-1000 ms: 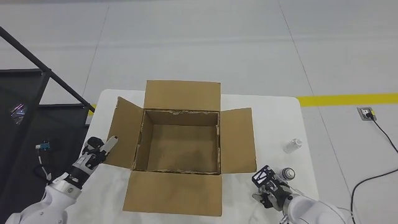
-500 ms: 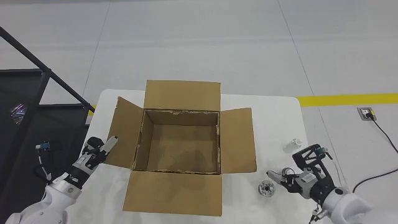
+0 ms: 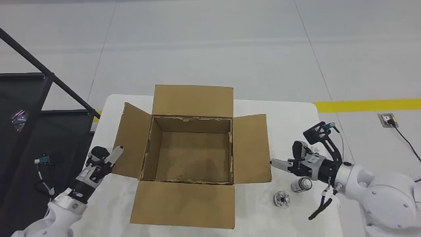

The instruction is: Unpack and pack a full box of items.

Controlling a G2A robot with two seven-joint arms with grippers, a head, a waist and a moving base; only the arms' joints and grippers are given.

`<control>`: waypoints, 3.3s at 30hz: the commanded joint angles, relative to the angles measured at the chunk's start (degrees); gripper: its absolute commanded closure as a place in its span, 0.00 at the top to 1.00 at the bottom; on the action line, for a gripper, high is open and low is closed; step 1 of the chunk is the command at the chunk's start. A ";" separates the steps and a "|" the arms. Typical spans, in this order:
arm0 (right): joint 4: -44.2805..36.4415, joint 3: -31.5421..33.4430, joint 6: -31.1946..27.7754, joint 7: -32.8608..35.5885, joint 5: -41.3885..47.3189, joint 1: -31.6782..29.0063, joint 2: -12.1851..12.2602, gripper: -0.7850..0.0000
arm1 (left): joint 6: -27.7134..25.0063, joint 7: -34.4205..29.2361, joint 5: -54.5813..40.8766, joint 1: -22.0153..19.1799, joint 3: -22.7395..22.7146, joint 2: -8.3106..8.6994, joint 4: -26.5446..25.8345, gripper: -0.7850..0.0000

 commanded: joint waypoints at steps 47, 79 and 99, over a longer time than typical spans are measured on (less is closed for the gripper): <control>8.28 -3.14 -20.77 -15.30 -22.89 -17.84 3.74 1.00 | -6.35 2.85 -7.36 4.49 -5.19 -0.10 0.24 1.00; 13.03 -10.42 -13.72 -21.26 -33.57 -14.07 4.57 0.16 | -6.35 2.85 -7.36 4.49 -5.19 -0.10 0.24 1.00; -20.22 8.85 -12.27 -24.66 -21.22 -22.31 6.34 0.00 | -6.35 2.85 -7.36 4.49 -5.19 -0.10 0.24 1.00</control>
